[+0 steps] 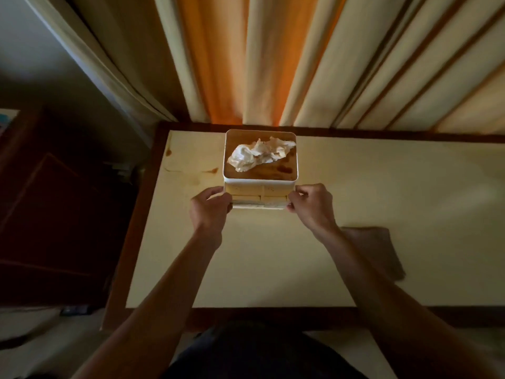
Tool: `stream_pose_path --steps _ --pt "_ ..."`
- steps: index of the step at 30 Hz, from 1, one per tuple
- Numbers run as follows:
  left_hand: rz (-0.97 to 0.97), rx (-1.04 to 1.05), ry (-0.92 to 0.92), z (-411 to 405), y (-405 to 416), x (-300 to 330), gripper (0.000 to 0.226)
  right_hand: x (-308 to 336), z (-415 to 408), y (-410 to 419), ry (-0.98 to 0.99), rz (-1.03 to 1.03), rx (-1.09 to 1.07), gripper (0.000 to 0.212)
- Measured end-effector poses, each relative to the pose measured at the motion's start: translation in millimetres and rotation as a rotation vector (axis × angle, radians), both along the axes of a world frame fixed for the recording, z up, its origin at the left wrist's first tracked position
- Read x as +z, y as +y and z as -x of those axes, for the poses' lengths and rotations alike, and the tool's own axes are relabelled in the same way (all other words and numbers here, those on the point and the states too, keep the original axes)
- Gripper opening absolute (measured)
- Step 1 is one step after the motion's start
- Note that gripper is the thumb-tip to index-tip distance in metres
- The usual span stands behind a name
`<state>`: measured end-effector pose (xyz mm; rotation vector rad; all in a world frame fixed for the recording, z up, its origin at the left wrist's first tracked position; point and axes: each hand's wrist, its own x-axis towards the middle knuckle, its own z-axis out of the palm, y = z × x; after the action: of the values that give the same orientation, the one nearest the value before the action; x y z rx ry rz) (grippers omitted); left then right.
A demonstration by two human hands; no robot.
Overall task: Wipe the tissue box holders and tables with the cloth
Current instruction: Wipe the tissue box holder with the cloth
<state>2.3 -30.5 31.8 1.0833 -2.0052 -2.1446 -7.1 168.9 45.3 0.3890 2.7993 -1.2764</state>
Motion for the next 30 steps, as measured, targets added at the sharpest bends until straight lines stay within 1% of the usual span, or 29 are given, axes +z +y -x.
stream_pose_path --steps 3,6,7,9,12,20,22,24,26,28,30 --pt "-0.038 -0.023 -0.012 -35.7 29.9 -6.6 0.026 -3.8 -35.2 32.3 -0.006 -0.043 0.006 0.023" --pt "-0.043 -0.046 -0.029 -69.0 55.7 -7.1 0.023 -11.8 -68.3 61.4 -0.007 -0.012 0.028 0.033" --pt "-0.044 -0.05 -0.035 -78.3 63.3 -7.6 0.022 -14.7 -78.0 69.7 -0.017 0.002 0.038 0.034" --pt "-0.034 -0.058 -0.045 -93.7 77.0 -7.8 0.022 -19.6 -95.1 82.8 -0.036 0.002 0.062 0.027" --pt "-0.003 -0.038 -0.06 -109.4 91.6 -12.3 0.022 -23.5 -114.6 94.3 -0.013 -0.028 0.076 0.017" --pt "0.067 -0.018 -0.02 -125.3 105.8 -14.3 0.023 -34.0 -124.0 105.5 0.061 -0.004 0.112 0.024" --pt "0.091 0.023 -0.005 -130.9 109.3 -15.2 0.033 -36.1 -126.3 111.5 0.052 0.05 0.137 0.031" --pt "0.226 0.115 0.0 -142.0 116.9 -15.4 0.04 -37.3 -128.6 123.6 0.046 0.056 0.107 0.036" --pt "0.384 0.162 0.065 -156.2 131.6 -11.2 0.035 -38.4 -127.9 141.4 0.057 0.025 0.053 0.035" --pt "0.499 0.073 0.193 -168.6 151.1 -8.6 0.03 -38.8 -122.5 161.6 0.06 -0.013 0.012 0.03" --pt "0.602 -0.111 0.315 -174.5 173.2 -10.4 0.026 -40.4 -114.9 182.5 0.039 -0.051 0.004 0.027"
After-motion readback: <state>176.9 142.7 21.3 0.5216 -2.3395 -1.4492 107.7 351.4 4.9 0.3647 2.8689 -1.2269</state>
